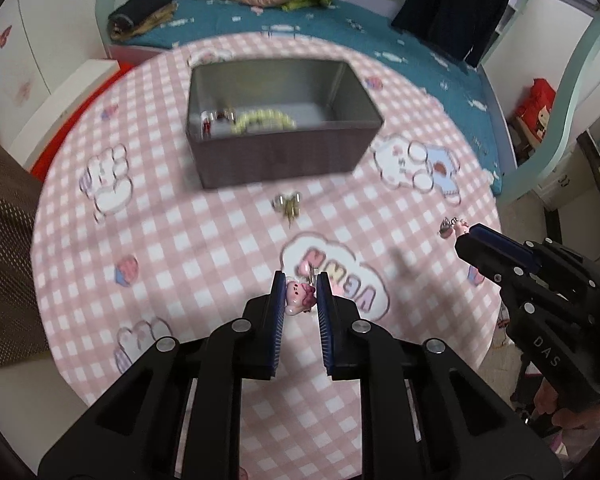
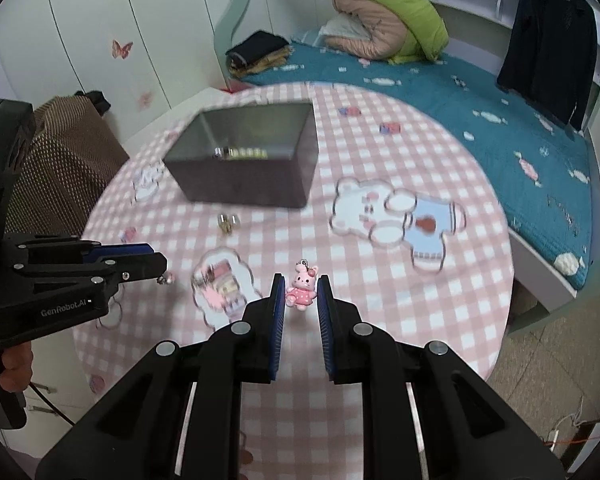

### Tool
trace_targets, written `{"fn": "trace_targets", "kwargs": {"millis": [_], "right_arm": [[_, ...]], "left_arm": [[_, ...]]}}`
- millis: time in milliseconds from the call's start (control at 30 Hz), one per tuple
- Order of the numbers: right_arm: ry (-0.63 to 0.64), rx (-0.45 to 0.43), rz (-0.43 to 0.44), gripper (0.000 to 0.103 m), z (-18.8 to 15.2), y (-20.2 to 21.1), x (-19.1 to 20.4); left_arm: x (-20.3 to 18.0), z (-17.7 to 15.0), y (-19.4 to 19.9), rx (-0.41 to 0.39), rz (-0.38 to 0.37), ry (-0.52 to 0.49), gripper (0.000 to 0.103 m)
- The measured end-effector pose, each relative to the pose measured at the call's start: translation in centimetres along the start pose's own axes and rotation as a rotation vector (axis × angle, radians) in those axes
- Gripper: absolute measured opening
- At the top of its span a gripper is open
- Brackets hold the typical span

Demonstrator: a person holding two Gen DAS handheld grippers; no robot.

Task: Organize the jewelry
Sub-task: 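Carry the pink bunny charm with the right tool over the tin box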

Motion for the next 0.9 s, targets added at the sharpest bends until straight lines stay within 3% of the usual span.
{"fn": "trace_targets", "kwargs": {"millis": [467, 900], "right_arm": [[0.044, -0.115, 0.032, 0.015, 7.2, 0.7, 2.9], [0.052, -0.092, 0.026, 0.015, 11.2, -3.8, 3.7]], "left_arm": [[1.1, 6.5, 2.4, -0.109, 0.004, -0.029, 0.016], [2.8, 11.1, -0.7, -0.117, -0.040, 0.001, 0.016]]}}
Point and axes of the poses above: each gripper's, at about its wrist camera, not at the fingertips, and y roughly against the way its jaws point, x to its left, z to its top, the point moved 7 cm from there along -y, roughly the way its jaws point, and after that the axes turned 10 degrees about -y, right-handed, at the moved point
